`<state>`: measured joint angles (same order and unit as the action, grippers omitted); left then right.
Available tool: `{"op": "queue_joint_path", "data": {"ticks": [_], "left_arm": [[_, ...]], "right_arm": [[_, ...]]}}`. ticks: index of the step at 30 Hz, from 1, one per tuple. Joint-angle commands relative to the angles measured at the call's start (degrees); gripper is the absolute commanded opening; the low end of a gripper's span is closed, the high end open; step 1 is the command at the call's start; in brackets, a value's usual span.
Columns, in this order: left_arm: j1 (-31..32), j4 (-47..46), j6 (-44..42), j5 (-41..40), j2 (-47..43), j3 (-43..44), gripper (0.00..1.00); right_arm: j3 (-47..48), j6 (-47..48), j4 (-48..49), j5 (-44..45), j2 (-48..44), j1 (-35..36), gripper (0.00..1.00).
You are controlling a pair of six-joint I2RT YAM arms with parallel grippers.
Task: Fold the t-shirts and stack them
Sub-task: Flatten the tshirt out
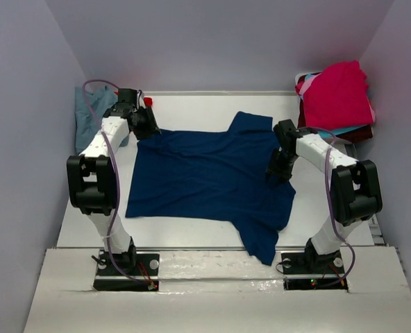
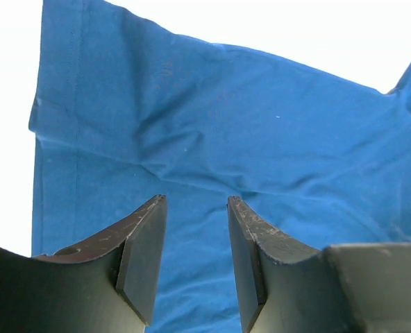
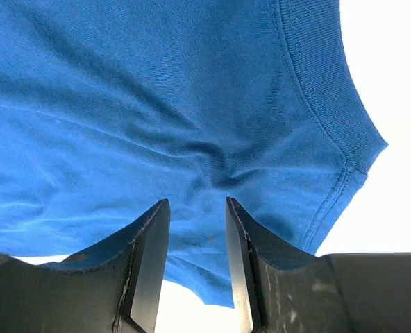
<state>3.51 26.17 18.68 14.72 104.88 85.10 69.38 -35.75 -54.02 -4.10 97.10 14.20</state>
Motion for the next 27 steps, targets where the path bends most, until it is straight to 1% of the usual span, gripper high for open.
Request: {"op": "queue_joint_path", "data": {"ticks": [1,3,5,6,7,11,14,25,27], "left_arm": [[1.93,4.49,0.83,-6.36,-4.24,-2.56,0.51],[1.94,4.94,1.62,-8.64,-7.13,-7.12,0.5],[1.94,4.68,2.33,-9.36,-8.98,-10.64,0.5],[1.94,4.5,2.85,-9.53,-10.3,-13.88,0.5],[1.94,4.33,3.47,-9.45,-10.92,-16.69,0.49],[1.94,3.1,4.96,-7.95,-14.87,-22.85,0.47],[1.94,2.22,6.11,-8.57,-17.24,-25.76,0.47],[1.94,0.28,6.11,-8.84,-13.21,-28.32,0.47],[0.63,-0.6,6.28,-7.96,-12.51,-30.07,0.45]], "right_arm": [[-0.65,1.47,-1.79,-1.43,-2.09,-0.4,0.44],[-1.88,1.64,-1.88,-2.05,-2.79,-0.4,0.44],[-2.85,1.82,-1.79,-2.93,-3.23,-0.4,0.44],[-3.29,2.0,-1.7,-3.19,-3.49,-0.4,0.44],[-3.99,2.17,-1.62,-3.81,-3.67,-0.4,0.44],[-5.4,2.88,-1.53,-6.09,-4.02,-0.4,0.43],[-6.28,3.23,-1.44,-6.53,-4.73,0.13,0.43],[-6.72,3.84,3.3,-10.31,2.03,1.18,0.42],[-7.16,3.84,3.92,-10.84,3.7,1.71,0.42]]}}
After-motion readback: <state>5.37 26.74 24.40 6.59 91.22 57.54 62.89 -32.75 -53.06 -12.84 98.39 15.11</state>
